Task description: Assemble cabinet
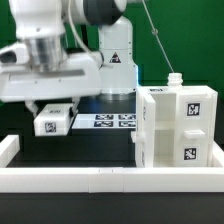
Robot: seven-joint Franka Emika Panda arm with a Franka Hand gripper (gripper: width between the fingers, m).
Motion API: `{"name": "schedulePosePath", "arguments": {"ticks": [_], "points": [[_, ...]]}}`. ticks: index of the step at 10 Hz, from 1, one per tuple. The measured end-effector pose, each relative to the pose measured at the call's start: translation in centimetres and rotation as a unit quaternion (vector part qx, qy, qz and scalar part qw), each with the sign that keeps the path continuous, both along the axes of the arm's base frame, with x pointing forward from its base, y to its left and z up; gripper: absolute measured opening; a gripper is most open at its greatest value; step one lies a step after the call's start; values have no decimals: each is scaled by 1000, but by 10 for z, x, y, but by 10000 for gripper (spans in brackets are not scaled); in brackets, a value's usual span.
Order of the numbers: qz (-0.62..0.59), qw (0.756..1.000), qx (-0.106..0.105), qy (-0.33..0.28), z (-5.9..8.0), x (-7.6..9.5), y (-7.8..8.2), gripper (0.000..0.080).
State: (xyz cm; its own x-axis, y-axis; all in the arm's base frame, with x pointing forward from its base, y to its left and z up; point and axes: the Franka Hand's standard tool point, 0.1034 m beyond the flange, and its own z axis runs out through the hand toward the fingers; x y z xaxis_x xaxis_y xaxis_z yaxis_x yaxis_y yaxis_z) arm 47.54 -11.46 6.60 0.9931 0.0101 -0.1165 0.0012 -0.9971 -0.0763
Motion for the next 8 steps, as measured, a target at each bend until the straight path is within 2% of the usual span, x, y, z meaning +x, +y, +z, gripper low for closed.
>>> {"name": "schedulePosePath", "arguments": {"ticks": [2,3,4,5,8], "points": [[-24,999,11,25,48,18,35,554],[-15,999,14,31,68,33,48,554],[-4,999,14,28,70,39,52,554],[-6,999,14,33,65,35,50,554],[-5,999,14,34,65,34,51,554]]}}
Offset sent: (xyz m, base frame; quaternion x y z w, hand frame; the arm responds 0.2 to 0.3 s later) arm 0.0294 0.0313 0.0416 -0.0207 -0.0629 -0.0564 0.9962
